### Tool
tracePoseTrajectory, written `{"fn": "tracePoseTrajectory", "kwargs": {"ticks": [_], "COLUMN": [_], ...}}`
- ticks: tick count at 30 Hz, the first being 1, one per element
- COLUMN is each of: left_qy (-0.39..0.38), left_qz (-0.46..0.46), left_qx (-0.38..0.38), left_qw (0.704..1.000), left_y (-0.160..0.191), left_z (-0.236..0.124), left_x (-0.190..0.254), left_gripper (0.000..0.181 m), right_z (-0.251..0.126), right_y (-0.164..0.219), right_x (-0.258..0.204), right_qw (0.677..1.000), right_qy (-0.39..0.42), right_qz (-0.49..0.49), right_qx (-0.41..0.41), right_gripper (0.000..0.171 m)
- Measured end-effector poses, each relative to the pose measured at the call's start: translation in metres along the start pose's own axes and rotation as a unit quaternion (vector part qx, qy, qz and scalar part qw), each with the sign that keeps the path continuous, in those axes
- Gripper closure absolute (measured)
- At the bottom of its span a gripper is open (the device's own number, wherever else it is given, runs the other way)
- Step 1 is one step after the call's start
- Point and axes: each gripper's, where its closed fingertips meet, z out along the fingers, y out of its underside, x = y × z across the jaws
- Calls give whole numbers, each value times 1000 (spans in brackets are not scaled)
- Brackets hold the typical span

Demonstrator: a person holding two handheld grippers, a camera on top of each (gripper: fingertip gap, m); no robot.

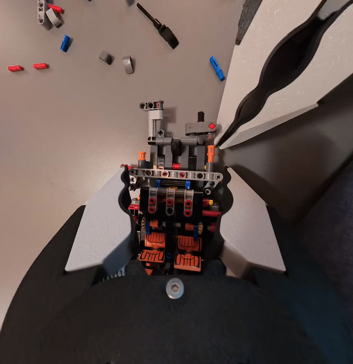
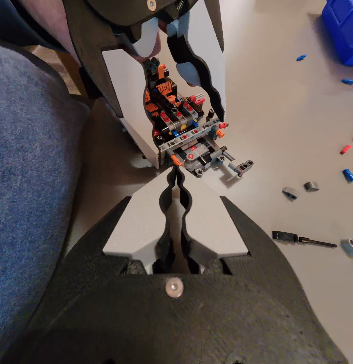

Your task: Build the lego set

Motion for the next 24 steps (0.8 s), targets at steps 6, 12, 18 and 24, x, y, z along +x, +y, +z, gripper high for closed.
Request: {"fn": "tracePoseTrajectory", "kwargs": {"ticks": [6, 12, 18, 24], "left_qy": [3, 11, 20, 24], "left_qz": [3, 13, 22, 28], "left_qx": [9, 15, 21, 19], "left_qw": [1000, 1000, 999, 999], "left_y": [0, 0, 0, 1], "left_z": [0, 0, 0, -2], "left_x": [0, 2, 4, 6], "left_gripper": [90, 90, 90, 90], "right_z": [0, 0, 2, 2], "right_y": [-1, 0, 4, 3], "right_x": [1, -2, -1, -3], "right_qw": [1000, 999, 1000, 1000], "right_qy": [-7, -26, 6, 6], "right_qz": [6, 20, 25, 29], "right_qx": [3, 0, -12, -10], "right_gripper": [171, 171, 171, 171]}}
